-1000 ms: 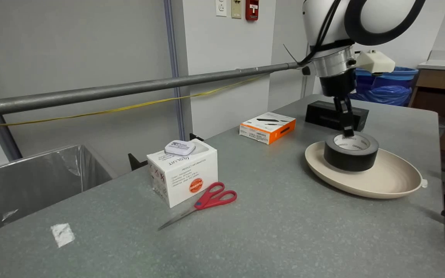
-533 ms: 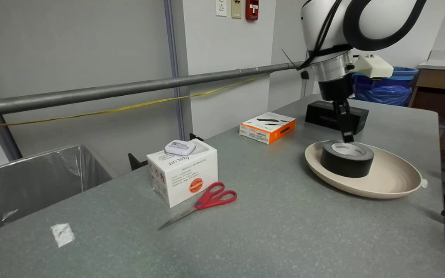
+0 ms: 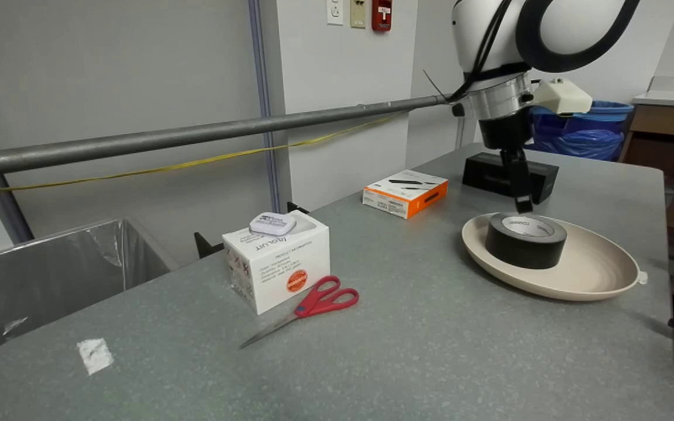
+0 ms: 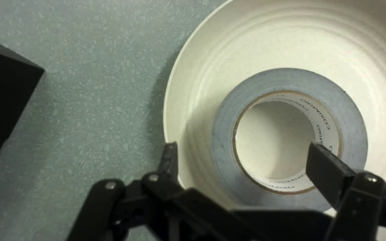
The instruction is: Put the tape on the plate
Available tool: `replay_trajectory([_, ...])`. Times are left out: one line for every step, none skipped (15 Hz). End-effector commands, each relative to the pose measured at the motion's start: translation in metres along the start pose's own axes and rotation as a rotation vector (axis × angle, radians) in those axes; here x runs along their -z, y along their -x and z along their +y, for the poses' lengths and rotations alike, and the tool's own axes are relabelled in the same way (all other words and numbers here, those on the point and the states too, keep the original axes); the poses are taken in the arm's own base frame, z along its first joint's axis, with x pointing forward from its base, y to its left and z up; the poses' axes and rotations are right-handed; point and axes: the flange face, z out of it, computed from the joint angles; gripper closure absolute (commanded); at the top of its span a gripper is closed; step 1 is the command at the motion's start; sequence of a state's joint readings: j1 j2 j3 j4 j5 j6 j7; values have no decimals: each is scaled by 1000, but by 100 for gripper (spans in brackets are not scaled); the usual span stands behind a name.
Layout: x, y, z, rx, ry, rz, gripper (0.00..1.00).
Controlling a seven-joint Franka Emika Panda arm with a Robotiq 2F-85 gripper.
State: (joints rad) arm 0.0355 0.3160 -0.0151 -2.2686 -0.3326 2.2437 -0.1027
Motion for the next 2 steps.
replay_trajectory([1, -1, 0, 1, 0, -3, 0])
replay_trajectory([1, -1, -1, 2, 0, -3, 0])
